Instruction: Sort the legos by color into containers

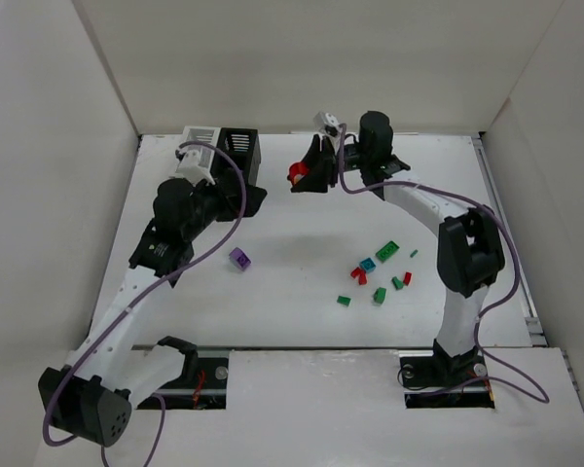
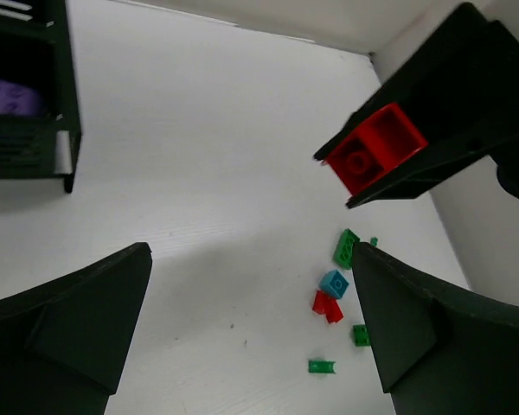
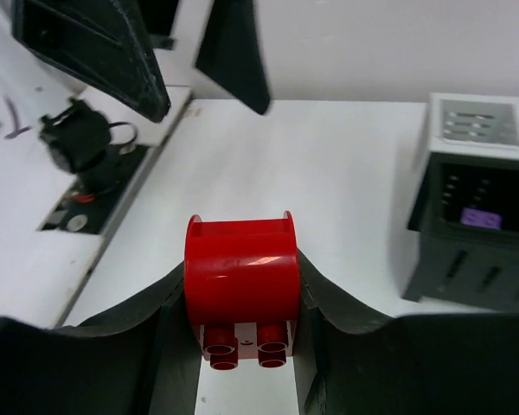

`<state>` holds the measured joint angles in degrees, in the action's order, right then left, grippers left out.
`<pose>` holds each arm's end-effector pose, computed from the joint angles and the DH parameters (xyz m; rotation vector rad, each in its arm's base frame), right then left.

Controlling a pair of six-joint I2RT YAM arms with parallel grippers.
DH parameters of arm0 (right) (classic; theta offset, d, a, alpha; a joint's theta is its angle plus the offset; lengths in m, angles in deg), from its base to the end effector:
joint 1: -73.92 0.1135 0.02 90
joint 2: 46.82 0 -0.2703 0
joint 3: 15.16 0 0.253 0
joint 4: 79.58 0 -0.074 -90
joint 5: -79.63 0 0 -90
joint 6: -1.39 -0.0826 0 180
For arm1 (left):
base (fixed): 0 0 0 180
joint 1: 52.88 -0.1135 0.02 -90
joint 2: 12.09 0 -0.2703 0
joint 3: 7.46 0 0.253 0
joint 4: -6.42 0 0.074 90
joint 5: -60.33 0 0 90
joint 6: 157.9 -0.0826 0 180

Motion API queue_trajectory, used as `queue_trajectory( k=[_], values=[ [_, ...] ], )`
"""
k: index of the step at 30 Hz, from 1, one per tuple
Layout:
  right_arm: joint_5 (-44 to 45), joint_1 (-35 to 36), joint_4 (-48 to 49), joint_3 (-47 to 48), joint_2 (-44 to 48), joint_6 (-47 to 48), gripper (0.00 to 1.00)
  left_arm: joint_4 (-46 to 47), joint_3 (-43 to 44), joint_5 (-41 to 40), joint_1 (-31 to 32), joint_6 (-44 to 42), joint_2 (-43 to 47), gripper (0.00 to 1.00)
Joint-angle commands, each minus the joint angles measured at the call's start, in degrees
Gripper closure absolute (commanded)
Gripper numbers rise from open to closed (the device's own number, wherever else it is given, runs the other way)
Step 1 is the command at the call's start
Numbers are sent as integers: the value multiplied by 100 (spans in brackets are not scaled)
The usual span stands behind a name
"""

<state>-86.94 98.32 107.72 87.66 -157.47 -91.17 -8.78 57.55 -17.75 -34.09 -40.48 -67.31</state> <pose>0.3849 0.2628 0.3311 -1.3291 1.1575 1.3863 0.2494 -0.1029 0.3639 0.0334 1.7231 -0.7773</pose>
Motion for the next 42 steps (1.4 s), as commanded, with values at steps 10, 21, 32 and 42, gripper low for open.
queue_trajectory(
  k=[10,21,32,42],
  values=[
    [-1282,513,166,37,26,-76,100,1045,671,1648,617,-1792,-849,0],
    [-841,566,-1,152,-141,-244,100,868,936,1146,899,-2135,-964,22],
    [-964,566,-54,327,-141,-297,100,754,988,1471,1004,-2478,-1078,41],
    [-1211,566,-54,380,-194,-350,100,903,830,1716,1004,-2531,-929,79]
  ],
)
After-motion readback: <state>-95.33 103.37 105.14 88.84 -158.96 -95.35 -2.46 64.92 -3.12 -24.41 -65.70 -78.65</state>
